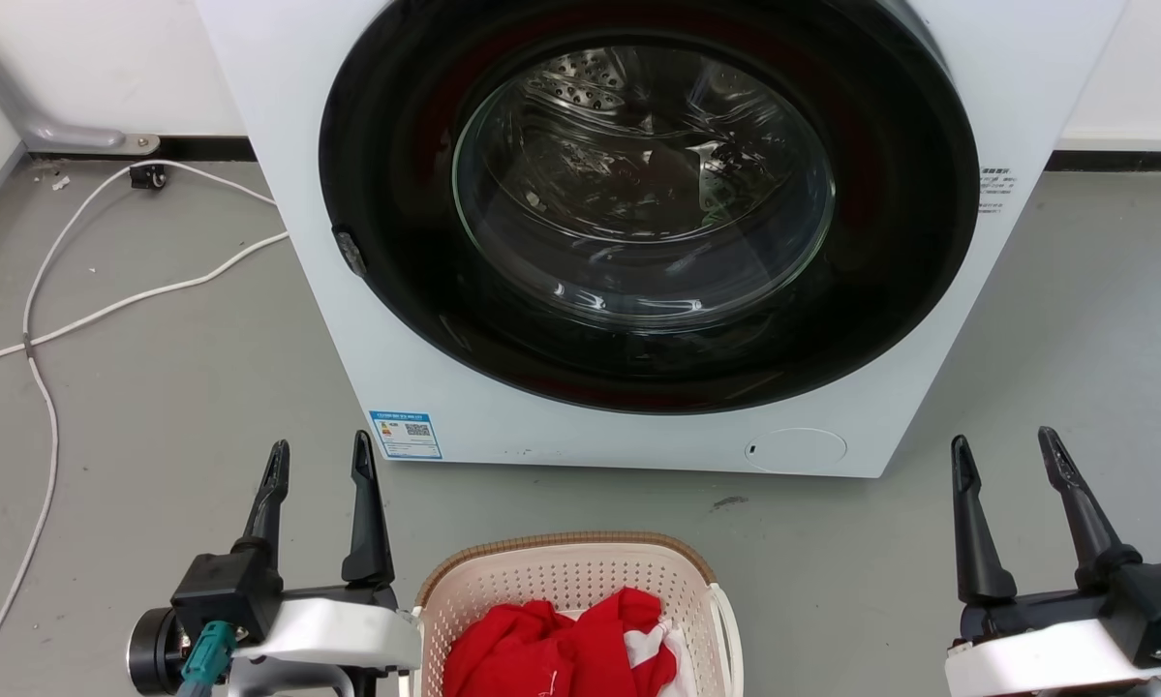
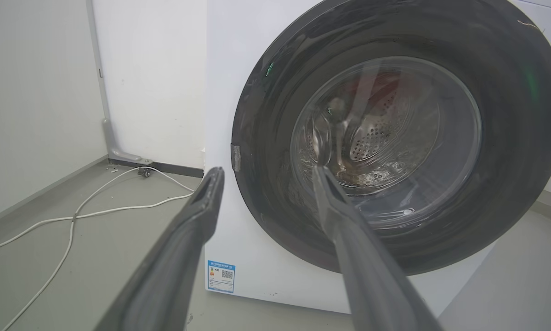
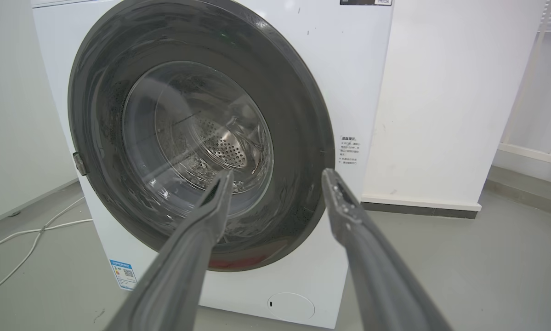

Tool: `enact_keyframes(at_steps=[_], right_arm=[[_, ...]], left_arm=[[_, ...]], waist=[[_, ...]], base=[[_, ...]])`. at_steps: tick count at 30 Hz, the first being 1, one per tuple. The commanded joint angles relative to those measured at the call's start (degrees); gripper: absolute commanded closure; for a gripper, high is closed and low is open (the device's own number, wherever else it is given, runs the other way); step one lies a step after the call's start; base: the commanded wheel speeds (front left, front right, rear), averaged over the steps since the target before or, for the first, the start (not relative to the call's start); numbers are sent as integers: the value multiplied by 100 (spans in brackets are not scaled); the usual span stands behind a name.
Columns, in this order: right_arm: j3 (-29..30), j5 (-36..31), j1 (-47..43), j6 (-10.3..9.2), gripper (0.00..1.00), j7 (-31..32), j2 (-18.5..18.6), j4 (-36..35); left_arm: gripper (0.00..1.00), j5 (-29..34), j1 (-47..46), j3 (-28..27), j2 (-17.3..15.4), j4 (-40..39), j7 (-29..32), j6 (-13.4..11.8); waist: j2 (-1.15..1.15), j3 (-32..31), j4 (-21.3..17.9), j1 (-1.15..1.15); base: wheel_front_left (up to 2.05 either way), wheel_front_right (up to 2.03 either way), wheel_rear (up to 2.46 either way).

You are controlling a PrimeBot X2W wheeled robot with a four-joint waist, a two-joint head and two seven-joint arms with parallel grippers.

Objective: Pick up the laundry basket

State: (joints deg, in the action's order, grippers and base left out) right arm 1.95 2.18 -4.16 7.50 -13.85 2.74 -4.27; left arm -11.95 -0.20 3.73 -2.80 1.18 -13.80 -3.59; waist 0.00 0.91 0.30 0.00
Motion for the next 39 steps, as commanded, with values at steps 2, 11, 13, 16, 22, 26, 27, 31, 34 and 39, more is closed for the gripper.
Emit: enact_keyframes(at_steps=[2,11,13,16,22,26,27,31,34,39], right_arm=[[-3,-192,-85,-2,0,-54,24,-65],[-14,-518,-110,-2,0,-139,24,-107],[-11,-529,-114,-2,0,-136,23,-102],[-9,-508,-120,-2,0,-136,23,-94],[-7,-485,-135,-2,0,-136,22,-75],[-10,-486,-128,-2,0,-136,22,-75],[-14,-486,-125,-2,0,-136,22,-76],[-21,-492,-123,-2,0,-136,22,-73],[-25,-480,-120,-2,0,-136,22,-71],[-123,-431,-51,-2,0,-136,22,-36]], left_arm=[[0,180,78,33,-14,-46,-65,-36],[0,503,109,55,-14,-52,-144,-85],[0,527,102,54,-14,-42,-148,-86],[0,526,109,47,-14,-25,-143,-85],[0,535,116,40,-14,6,-143,-96],[0,549,103,43,-14,17,-143,-97],[0,548,99,41,-14,18,-143,-99],[0,550,91,39,-14,21,-143,-102],[0,544,91,30,-14,27,-143,-117],[0,531,20,-32,-14,81,-143,-102]], waist=[[0,7,3,0],[0,12,-4,0],[0,13,-7,0],[0,12,-12,0],[0,18,-13,0],[0,28,-11,0],[0,30,-11,0],[0,36,-10,0],[0,47,-13,0],[0,102,-26,0]], base=[[0,0,0],[0,0,0],[0,0,0],[0,0,0],[0,0,0],[0,0,0],[0,0,0],[0,0,0],[0,0,0],[0,0,0]])
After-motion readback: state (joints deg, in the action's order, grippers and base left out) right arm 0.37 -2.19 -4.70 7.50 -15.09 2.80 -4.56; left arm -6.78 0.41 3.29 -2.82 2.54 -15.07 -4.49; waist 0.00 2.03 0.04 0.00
